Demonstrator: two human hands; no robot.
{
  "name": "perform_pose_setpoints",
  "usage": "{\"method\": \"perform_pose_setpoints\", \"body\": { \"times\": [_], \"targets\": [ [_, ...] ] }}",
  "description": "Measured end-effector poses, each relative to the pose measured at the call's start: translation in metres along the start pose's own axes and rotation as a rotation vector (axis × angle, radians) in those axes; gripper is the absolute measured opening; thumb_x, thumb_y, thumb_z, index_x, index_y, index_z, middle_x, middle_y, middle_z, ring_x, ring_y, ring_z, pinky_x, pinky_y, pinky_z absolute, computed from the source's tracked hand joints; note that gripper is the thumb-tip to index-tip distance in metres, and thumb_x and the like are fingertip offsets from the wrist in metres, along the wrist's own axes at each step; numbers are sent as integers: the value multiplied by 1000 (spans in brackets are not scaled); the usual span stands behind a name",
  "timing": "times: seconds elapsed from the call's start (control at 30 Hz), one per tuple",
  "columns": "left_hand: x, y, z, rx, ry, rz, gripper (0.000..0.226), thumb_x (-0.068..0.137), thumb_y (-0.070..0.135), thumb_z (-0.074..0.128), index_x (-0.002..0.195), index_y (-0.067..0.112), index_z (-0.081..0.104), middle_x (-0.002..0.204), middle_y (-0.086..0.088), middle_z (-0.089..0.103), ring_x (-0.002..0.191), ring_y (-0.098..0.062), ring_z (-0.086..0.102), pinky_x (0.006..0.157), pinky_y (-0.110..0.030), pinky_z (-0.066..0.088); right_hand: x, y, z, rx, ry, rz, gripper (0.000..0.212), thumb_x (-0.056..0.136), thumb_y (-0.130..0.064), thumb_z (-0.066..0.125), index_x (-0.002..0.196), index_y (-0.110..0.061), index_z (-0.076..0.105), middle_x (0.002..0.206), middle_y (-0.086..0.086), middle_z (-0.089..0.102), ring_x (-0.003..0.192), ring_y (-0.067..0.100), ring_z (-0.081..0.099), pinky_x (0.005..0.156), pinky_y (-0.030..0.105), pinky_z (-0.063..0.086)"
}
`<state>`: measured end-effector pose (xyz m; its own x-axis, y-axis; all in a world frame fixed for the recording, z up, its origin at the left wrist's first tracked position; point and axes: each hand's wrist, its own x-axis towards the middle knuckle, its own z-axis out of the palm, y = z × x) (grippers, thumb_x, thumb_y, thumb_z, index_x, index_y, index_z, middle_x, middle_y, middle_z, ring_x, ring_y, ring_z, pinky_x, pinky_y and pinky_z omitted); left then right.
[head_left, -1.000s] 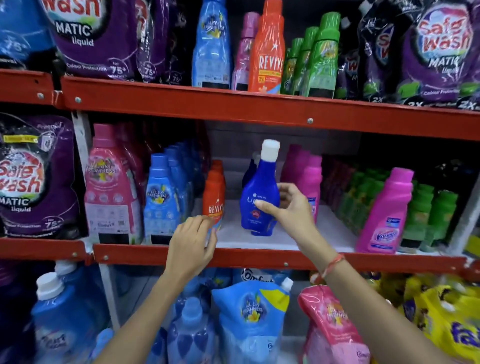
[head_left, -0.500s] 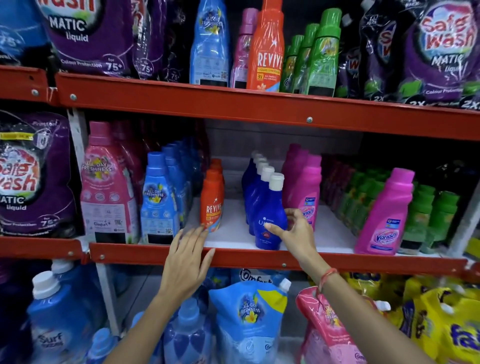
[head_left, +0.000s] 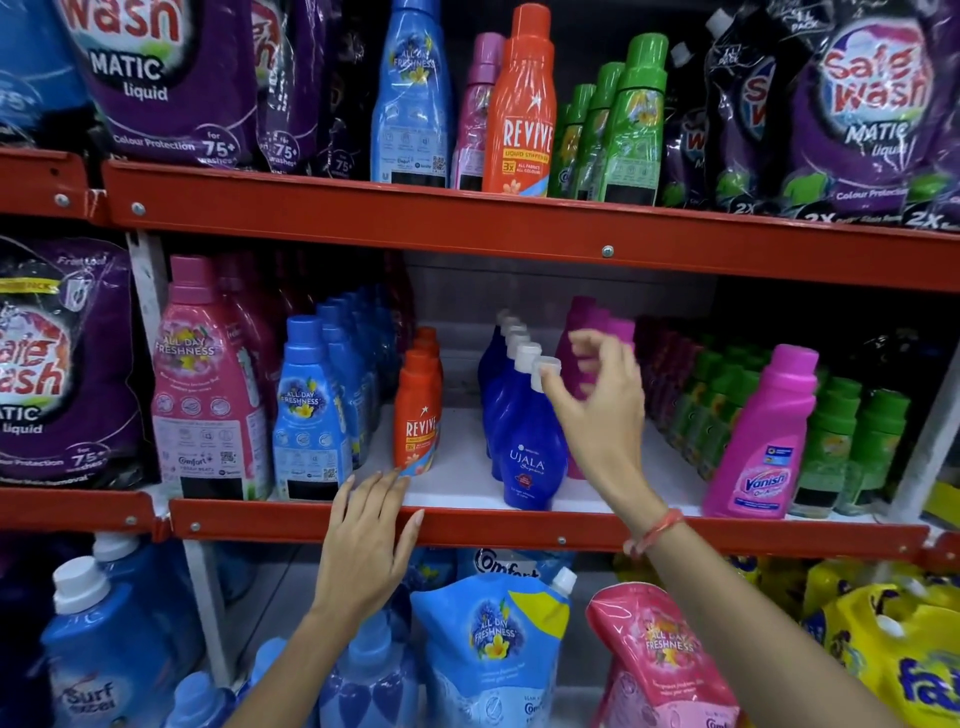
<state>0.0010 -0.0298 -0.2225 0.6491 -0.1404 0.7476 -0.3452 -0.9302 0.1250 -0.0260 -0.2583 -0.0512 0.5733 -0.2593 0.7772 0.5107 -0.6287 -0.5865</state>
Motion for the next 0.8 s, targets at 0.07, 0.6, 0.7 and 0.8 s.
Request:
{"method": "perform_pose_setpoints", "body": {
  "times": [0.07,0.6,0.7,0.8],
  "targets": [
    [0,0,0,2,5,0,51,99,42,34,126,7,60,125,-9,65,119,-26,57,113,-47,30,20,-29,-8,56,66,-134,26,85,-25,65,109,-16,61,104,-7,55,99,18,56,86,35,51],
    [-4,-4,-8,-28,-50,25,54,102,47,24,122,14,62,123,-1,65,114,-18,56,112,-39,26,158,-123,5,-139,-55,-78,76,85,-44,66,141,-2,36,135,13,57,125,30,53,101,39,42],
    [-3,-4,-7,-19,-57,23,53,101,47,24,122,15,62,123,0,64,114,-18,56,112,-40,26,166,-122,10,-124,-108,4,62,79,-50,68,121,-6,54,121,11,66,111,31,63,86,39,49],
    [-4,-4,-7,-15,-61,15,53,101,47,25,122,16,62,123,0,64,114,-18,56,112,-40,26,169,-122,12,-88,-96,34,56,75,-53,72,109,-10,62,111,7,69,102,28,65,78,36,50]
  ]
}}
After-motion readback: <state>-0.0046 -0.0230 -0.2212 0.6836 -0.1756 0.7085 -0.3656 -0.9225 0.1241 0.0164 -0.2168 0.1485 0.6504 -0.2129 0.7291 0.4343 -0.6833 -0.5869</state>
